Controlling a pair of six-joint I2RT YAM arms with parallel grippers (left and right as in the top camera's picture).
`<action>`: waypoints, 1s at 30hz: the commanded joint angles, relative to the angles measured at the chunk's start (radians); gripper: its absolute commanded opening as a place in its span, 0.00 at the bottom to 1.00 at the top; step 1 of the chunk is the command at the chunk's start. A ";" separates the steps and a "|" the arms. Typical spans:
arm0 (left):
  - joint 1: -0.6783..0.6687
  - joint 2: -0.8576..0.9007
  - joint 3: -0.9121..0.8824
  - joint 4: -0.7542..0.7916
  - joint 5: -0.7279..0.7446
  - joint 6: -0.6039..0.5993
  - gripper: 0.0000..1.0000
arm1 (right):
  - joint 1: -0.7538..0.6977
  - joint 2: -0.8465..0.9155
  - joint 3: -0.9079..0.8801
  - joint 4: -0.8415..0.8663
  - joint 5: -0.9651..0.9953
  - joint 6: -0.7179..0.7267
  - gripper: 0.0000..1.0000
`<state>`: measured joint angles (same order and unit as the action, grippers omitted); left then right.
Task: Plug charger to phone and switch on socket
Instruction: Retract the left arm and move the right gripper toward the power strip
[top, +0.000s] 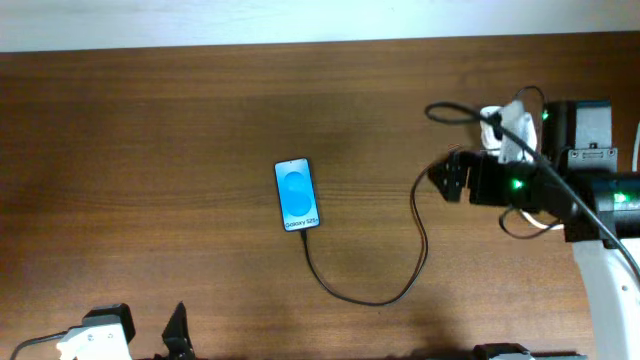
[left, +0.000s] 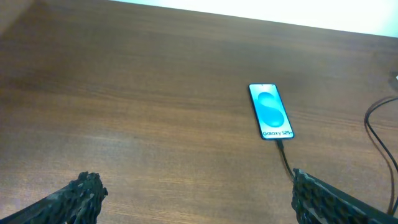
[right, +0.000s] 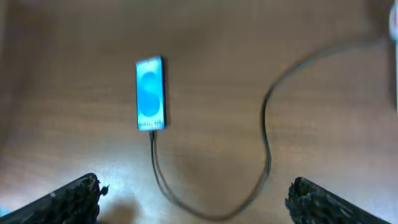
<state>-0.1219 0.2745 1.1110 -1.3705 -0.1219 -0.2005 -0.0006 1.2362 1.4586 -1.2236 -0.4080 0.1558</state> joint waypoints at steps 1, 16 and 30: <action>0.005 -0.006 0.000 0.001 -0.014 0.015 0.99 | -0.006 0.000 0.002 0.076 0.006 0.063 0.98; -0.005 -0.268 0.003 -0.001 -0.014 0.015 0.99 | -0.238 -0.344 0.002 -0.231 0.371 0.137 0.98; -0.008 -0.268 0.003 -0.003 -0.014 0.015 0.99 | -0.300 0.363 0.002 0.163 0.412 0.190 0.04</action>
<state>-0.1268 0.0147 1.1103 -1.3739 -0.1249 -0.2005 -0.2810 1.5242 1.4605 -1.0939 -0.0002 0.3405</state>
